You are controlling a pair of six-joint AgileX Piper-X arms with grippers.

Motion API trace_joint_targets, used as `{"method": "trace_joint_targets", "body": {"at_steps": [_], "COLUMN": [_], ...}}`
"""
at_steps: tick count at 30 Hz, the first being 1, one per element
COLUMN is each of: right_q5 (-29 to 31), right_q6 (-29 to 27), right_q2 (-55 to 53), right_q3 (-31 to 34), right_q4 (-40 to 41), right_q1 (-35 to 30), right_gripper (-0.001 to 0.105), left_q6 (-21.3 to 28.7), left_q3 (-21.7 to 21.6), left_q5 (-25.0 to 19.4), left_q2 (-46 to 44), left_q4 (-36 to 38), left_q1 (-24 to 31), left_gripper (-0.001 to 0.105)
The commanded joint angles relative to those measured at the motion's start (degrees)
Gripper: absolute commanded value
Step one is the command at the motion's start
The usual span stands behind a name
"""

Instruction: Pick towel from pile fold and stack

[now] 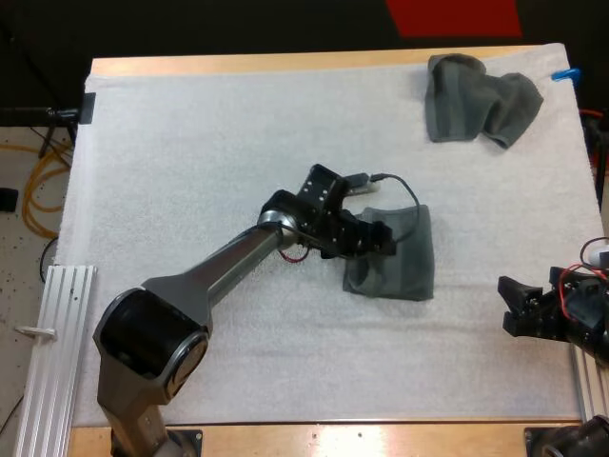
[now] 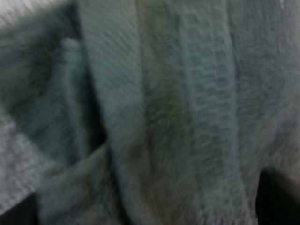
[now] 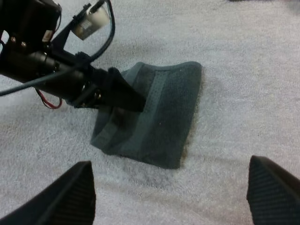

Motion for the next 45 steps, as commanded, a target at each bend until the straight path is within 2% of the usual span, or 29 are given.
{"method": "trace_joint_targets", "body": {"at_steps": [1, 3, 5, 6, 8, 9, 10, 11, 15, 21, 24, 28, 35, 41, 45], "right_q5": [0.34, 0.34, 0.34, 0.34, 0.34, 0.34, 0.34, 0.34, -0.16, -3.96, -7.50, -12.21, -19.06, -20.33, -20.64], "right_q6": [0.03, 0.03, 0.03, 0.03, 0.03, 0.03, 0.03, 0.03, 0.03, 0.03, 0.03, 0.03, 0.03, 0.03, 0.03], "right_q2": [-0.21, -0.21, -0.21, -0.21, -0.21, -0.21, -0.21, -0.21, -0.21, -0.20, 0.07, 1.55, 4.44, 6.87, 7.72], "right_q3": [-0.41, -0.41, -0.41, -0.41, -0.41, -0.41, -0.41, -0.41, -0.41, -0.06, 0.01, 0.01, 0.01, 0.01, 0.01], "right_q4": [0.18, 0.18, 0.18, 0.18, 0.18, 0.18, 0.18, 0.18, 0.05, -3.09, -5.61, -7.93, -9.54, -11.68, -13.28], "right_q1": [0.09, 0.09, 0.09, 0.09, 0.09, 0.09, 0.09, 0.09, 0.09, 0.09, 0.09, 0.09, 0.09, 0.09, 0.09], "right_gripper": [0.066, 0.066, 0.066, 0.066, 0.066, 0.066, 0.066, 0.066, 0.066, 0.066, 0.066, 0.066, 0.066, 0.066, 0.066], "left_q6": [-0.56, -0.27, -0.28, -0.28, -0.15, -0.03, 1.43, 2.97, 8.86, 23.16, 31.84, 38.13, 39.70, 43.13, 45.92], "left_q3": [0.00, 0.00, 0.00, 0.00, 0.00, 0.00, 0.00, 0.00, 0.00, 0.00, 0.00, 0.00, 0.00, 0.00, 0.00], "left_q5": [0.43, 0.32, 0.35, 0.45, 0.46, 0.46, 0.19, -0.12, -3.16, -7.26, -15.17, -23.90, -29.41, -29.79, -33.17], "left_q2": [0.69, 0.69, 0.69, 0.69, 0.46, 0.31, -0.12, -1.01, -4.33, -8.98, -9.39, -9.39, -9.39, -9.39, -9.39], "left_q4": [0.68, 0.68, 0.68, 0.80, 1.19, 1.37, 1.67, 2.15, 5.93, 17.65, 24.92, 28.39, 28.71, 29.19, 29.54], "left_q1": [-0.85, -0.89, -0.79, -0.68, -0.50, -0.47, -0.07, 0.26, 2.87, 11.10, 17.11, 23.81, 35.55, 42.03, 43.38], "left_gripper": [0.070, 0.061, 0.045, 0.042, 0.020, 0.014, 0.002, 0.000, 0.000, 0.000, 0.000, 0.000, 0.000, 0.000, 0.011]}}
